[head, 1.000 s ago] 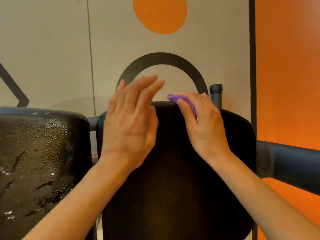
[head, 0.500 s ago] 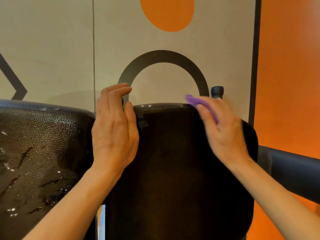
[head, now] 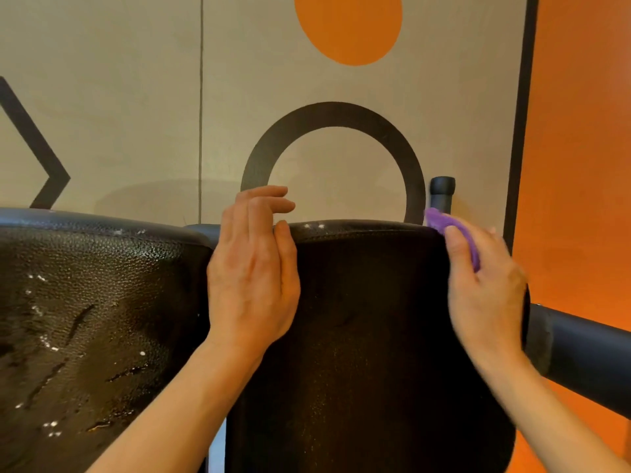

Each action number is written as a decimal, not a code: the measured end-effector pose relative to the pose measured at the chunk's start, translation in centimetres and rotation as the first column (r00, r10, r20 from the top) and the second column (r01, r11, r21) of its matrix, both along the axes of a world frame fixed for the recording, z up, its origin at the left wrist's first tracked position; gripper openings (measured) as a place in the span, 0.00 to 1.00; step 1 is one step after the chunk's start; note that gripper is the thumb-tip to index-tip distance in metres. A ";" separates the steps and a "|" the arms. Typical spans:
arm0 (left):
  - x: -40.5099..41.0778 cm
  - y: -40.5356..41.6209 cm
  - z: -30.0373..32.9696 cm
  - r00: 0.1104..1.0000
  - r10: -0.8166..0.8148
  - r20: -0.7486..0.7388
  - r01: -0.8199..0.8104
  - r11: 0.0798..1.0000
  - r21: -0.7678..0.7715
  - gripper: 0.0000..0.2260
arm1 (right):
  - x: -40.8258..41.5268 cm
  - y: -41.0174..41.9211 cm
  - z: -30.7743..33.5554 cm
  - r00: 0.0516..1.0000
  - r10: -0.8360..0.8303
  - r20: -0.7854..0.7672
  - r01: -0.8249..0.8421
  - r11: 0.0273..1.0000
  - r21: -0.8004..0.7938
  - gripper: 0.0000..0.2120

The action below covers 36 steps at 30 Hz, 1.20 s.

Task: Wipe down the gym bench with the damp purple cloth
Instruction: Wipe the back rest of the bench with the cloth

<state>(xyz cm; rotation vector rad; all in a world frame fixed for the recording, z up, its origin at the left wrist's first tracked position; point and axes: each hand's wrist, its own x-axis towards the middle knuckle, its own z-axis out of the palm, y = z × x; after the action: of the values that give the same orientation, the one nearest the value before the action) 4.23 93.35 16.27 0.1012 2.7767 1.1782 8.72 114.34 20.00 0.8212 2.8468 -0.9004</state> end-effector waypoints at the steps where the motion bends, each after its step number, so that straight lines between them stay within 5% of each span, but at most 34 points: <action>1: -0.1 0.0 0.0 1.000 -0.005 -0.001 0.005 1.000 -0.005 0.11 | -0.7 -1.5 -0.2 1.000 -0.007 0.001 0.007 1.000 0.022 0.14; 6: -0.1 -0.1 0.0 0.999 -0.038 -0.018 0.037 0.998 -0.050 0.11 | -2.1 -5.5 -0.6 0.941 0.338 -0.034 -0.339 0.940 -0.044 0.14; 11: -0.2 -0.5 1.1 0.995 -0.098 0.017 0.099 0.993 -0.057 0.14 | -1.1 -2.0 0.4 0.998 0.055 0.000 -0.055 0.998 0.008 0.13; 17: -0.6 -6.4 4.6 0.943 -0.333 0.018 0.317 0.878 -0.359 0.22 | -2.4 -7.8 0.5 0.922 0.381 -0.064 -0.386 0.915 -0.116 0.14; 22: -0.2 -10.0 3.7 0.914 -0.384 0.127 0.397 0.788 -0.471 0.23 | -1.5 -4.9 0.7 0.994 0.080 -0.072 -0.082 0.996 -0.020 0.12; 28: 0.2 -10.0 2.4 0.909 -0.414 0.044 0.378 0.777 -0.503 0.19 | -3.0 -10.4 -0.1 0.888 0.454 -0.076 -0.456 0.890 -0.016 0.13; 33: 0.2 -10.0 2.1 0.907 -0.421 0.002 0.365 0.785 -0.500 0.18 | -2.4 -6.1 0.4 0.989 0.142 -0.037 -0.140 0.989 0.046 0.12; 36: 0.0 -10.1 1.9 0.905 -0.426 -0.011 0.362 0.783 -0.506 0.19 | -3.8 -12.4 -0.5 0.956 0.294 -0.027 -0.289 0.950 0.120 0.13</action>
<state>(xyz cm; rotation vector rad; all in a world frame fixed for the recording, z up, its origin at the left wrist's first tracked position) 4.24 83.27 18.16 0.6904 2.8568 0.3512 4.93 101.96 19.50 0.3734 2.9717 -0.7296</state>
